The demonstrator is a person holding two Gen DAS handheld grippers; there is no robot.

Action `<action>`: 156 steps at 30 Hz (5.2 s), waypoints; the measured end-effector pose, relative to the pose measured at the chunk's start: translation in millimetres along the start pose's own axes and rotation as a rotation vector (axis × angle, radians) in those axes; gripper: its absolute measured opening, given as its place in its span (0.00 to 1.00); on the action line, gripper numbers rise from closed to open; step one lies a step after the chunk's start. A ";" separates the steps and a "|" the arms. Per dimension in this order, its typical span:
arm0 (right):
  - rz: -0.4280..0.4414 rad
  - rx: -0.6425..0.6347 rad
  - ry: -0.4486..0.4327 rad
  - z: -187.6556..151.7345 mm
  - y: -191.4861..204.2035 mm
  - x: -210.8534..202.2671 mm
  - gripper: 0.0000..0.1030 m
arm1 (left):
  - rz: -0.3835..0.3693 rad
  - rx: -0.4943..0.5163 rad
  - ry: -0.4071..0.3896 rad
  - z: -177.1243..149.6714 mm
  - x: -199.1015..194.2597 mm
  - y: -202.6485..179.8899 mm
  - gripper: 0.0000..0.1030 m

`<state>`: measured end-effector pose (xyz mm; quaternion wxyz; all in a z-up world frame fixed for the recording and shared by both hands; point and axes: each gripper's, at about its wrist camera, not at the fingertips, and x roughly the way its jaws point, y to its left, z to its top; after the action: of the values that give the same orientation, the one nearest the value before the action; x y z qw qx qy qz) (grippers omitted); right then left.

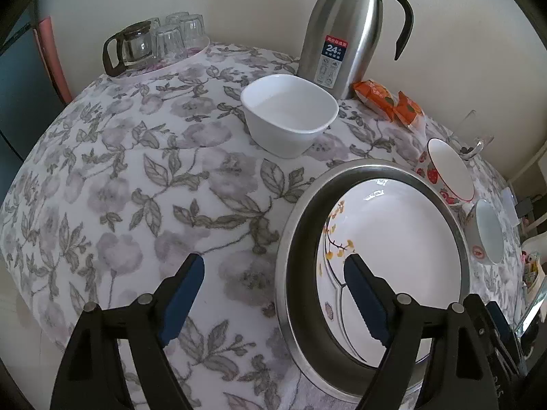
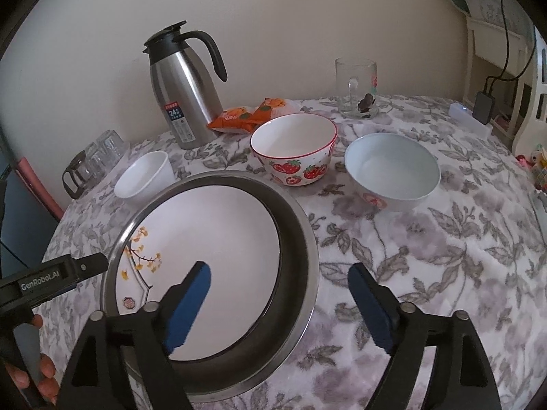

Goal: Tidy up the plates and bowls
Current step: 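Move both tools toward the red-rimmed strawberry bowl, then close both tools on the rim of the strawberry bowl, then lift the strawberry bowl and carry it over the basin with both tools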

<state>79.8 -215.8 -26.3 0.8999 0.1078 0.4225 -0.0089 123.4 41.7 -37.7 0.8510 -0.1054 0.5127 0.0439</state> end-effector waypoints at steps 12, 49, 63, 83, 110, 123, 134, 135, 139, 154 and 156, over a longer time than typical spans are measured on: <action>-0.013 0.019 -0.022 0.0 -5.7 -2.7 1.00 | -0.004 0.001 -0.021 0.4 -2.0 -0.9 0.92; 0.060 0.051 -0.174 48.0 19.3 -18.7 1.00 | -0.119 -0.125 -0.234 70.3 -32.6 22.4 0.93; 0.030 0.089 -0.189 95.1 -0.8 -19.6 1.00 | -0.154 -0.097 -0.192 94.9 -16.2 6.3 0.93; -0.010 0.046 -0.078 152.4 -38.9 39.3 0.52 | -0.313 0.099 -0.042 119.5 22.4 -96.9 0.93; -0.047 0.027 0.138 171.4 -64.4 133.3 0.19 | -0.304 0.188 0.231 127.1 128.0 -198.1 0.38; -0.049 0.028 0.179 158.7 -66.2 152.5 0.06 | -0.296 0.189 0.236 124.8 138.4 -195.0 0.08; -0.016 0.035 0.106 166.8 -59.9 111.8 0.06 | -0.333 0.180 0.160 125.1 96.3 -187.5 0.08; -0.016 0.034 0.094 167.8 -58.3 104.0 0.06 | -0.341 0.180 0.149 124.8 88.9 -186.0 0.08; -0.021 0.010 0.027 167.6 -45.8 62.1 0.06 | -0.363 0.185 0.096 119.9 49.6 -178.2 0.08; 0.048 0.044 -0.041 93.9 -1.9 -46.3 0.06 | -0.368 0.152 -0.020 46.7 -54.9 -102.1 0.08; 0.057 0.041 -0.036 81.1 4.6 -51.9 0.06 | -0.371 0.143 -0.021 38.3 -58.6 -92.0 0.08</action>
<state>108.4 -231.6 64.4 0.9048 0.1380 0.4028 0.0063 145.7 -37.3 43.7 0.8552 -0.1371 0.4771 -0.1492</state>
